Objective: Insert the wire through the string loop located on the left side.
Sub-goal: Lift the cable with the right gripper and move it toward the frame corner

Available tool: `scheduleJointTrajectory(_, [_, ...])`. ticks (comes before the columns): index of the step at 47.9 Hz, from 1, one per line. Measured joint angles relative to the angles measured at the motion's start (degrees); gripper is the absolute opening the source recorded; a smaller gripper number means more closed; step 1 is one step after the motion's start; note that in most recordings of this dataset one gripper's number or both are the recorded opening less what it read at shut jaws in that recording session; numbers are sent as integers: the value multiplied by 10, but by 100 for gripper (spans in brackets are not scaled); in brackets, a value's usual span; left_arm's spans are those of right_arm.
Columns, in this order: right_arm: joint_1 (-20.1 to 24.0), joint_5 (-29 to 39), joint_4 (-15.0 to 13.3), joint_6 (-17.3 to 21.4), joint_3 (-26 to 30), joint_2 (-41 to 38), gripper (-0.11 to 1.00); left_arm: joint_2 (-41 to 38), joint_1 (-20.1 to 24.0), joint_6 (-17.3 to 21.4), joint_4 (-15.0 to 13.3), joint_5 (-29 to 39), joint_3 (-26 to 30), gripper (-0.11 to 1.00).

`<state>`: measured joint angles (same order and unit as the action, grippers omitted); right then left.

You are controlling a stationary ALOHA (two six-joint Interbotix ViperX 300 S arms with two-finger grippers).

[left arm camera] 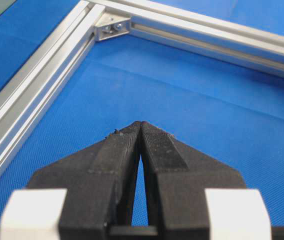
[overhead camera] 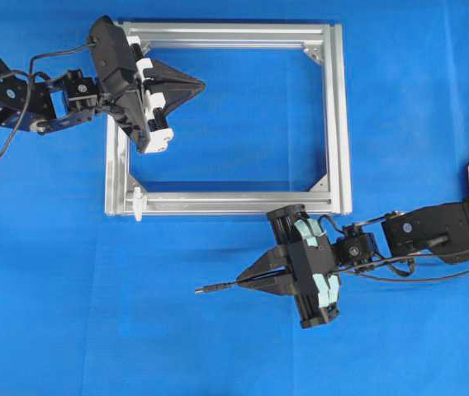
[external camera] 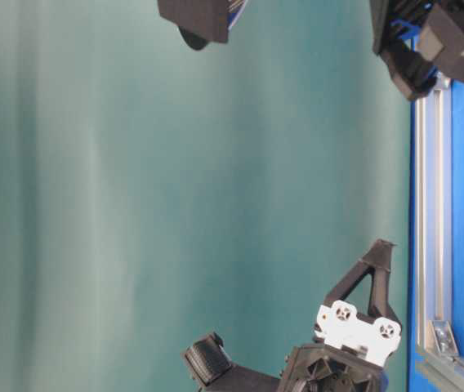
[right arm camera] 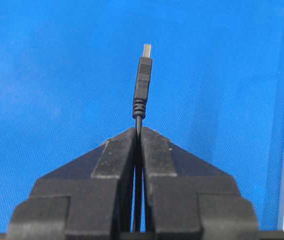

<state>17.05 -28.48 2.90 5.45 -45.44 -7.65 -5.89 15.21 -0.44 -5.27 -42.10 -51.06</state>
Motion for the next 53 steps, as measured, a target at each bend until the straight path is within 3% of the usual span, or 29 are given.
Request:
scheduleJointTrajectory(24, [-6, 0, -2, 0, 0, 0, 1, 0, 0, 0, 0, 0, -1, 0])
scheduleJointTrajectory(43, [-101, 0, -2, -9, -1, 0, 1, 1, -1, 0, 0, 0, -4, 0])
scheduleJointTrajectory(53, [-127, 0, 0, -14, -2, 0, 1, 0, -2, 0, 1, -1, -5, 0])
